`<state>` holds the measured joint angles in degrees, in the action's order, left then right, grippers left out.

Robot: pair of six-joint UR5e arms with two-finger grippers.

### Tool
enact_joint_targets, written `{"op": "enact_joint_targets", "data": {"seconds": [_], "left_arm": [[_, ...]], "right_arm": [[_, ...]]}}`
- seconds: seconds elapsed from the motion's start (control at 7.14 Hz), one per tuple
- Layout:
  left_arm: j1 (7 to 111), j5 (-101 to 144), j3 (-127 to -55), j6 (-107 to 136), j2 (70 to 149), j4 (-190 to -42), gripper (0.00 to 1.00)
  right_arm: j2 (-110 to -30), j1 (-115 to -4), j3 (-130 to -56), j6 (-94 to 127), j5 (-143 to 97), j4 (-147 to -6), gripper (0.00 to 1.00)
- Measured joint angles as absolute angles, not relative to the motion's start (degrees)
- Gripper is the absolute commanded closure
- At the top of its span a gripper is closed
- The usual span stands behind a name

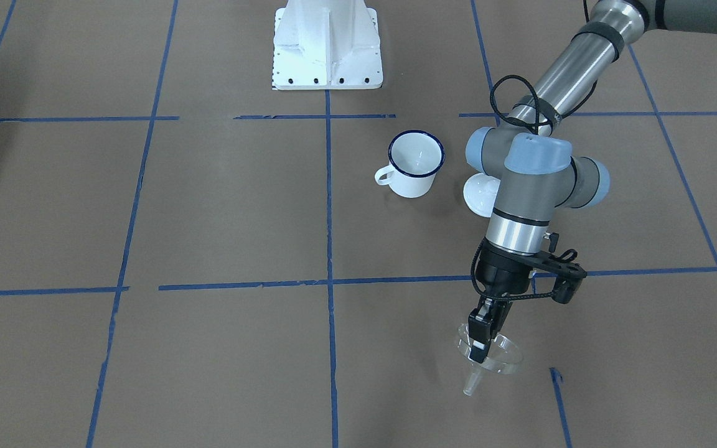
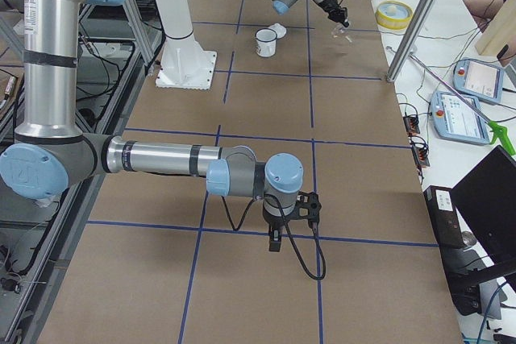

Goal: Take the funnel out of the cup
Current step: 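Carry the funnel farther from the robot and set it on the table, then open the left gripper and move it toward the white lid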

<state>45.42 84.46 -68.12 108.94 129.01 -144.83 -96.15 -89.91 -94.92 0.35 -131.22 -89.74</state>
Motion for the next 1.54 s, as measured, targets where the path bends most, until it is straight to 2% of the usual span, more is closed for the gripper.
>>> {"op": "enact_joint_targets", "data": {"seconds": [0.14, 0.42, 0.7, 1.26, 1.54], "left_arm": [[44.86, 84.46, -68.01, 109.48, 128.71, -145.14, 0.32], [44.40, 84.59, -68.23, 109.19, 128.21, -145.15, 0.11], [44.53, 87.50, -71.86, 106.53, 127.15, -141.09, 0.09], [46.17, 100.66, -98.29, 89.60, 120.70, -104.51, 0.10], [46.40, 106.05, -106.86, 80.40, 115.66, -94.60, 0.12]], "right_arm": [[-96.15, -89.91, -94.92, 0.35, -131.22, -89.74, 0.00], [-96.15, -89.91, -94.92, 0.35, -131.22, -89.74, 0.00], [-96.15, -89.91, -94.92, 0.35, -131.22, -89.74, 0.00], [-96.15, -89.91, -94.92, 0.35, -131.22, -89.74, 0.00], [-96.15, -89.91, -94.92, 0.35, -131.22, -89.74, 0.00]]}}
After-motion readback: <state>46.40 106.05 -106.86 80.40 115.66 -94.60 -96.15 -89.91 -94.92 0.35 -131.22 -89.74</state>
